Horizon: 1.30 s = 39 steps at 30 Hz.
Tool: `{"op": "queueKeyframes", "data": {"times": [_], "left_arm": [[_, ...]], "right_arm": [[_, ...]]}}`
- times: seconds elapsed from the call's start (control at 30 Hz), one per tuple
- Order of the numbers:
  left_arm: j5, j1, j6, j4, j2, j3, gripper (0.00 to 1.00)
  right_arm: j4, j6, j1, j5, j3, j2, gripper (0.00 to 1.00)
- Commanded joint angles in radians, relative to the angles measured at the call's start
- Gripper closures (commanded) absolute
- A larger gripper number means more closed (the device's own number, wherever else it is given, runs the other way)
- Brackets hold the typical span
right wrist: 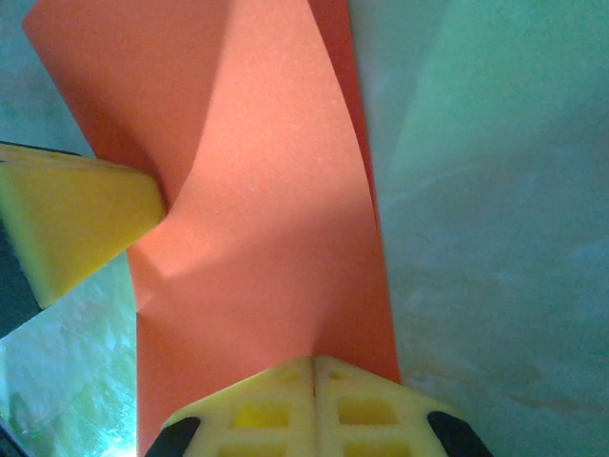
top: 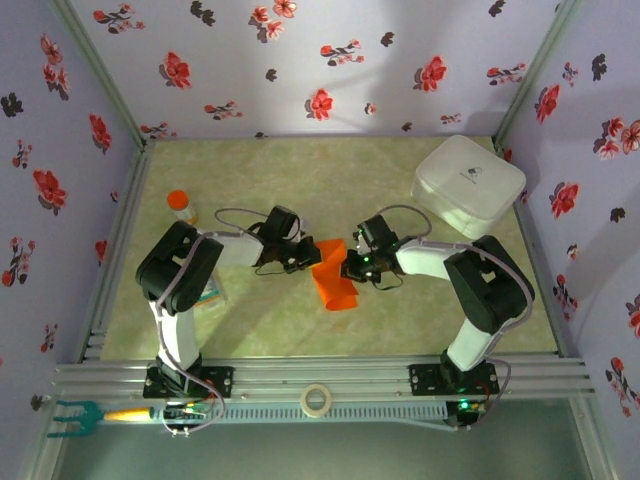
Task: Fold a paper plane with a square sheet of paper (pick it up from the middle)
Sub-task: First fold the square sheet of paper in half at the center of the table.
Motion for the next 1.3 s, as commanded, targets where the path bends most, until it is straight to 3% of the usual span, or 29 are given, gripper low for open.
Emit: {"op": "queueKeyframes", "data": {"times": [0.0, 0.17, 0.57, 1.03, 1.27], "left_arm": [[-0.022, 0.015, 0.026, -0.064, 0.016, 0.002, 1.00], [-0.023, 0.018, 0.063, -0.195, -0.026, 0.104, 0.99], [-0.005, 0.049, 0.092, -0.190, 0.074, 0.129, 0.99], [-0.148, 0.101, 0.101, -0.428, 0.163, 0.296, 1.00], [-0.161, 0.117, 0.095, -0.460, 0.194, 0.352, 1.00]], "right_arm": [[-0.106, 0.009, -0.007, 0.082, -0.051, 0.040, 1.00], [-0.107, 0.010, -0.007, 0.086, -0.051, 0.039, 1.00], [-0.107, 0.012, -0.007, 0.083, -0.049, 0.045, 1.00], [-0.100, 0.014, -0.005, 0.072, -0.057, 0.048, 1.00], [-0.098, 0.015, -0.005, 0.072, -0.058, 0.049, 1.00]]}}
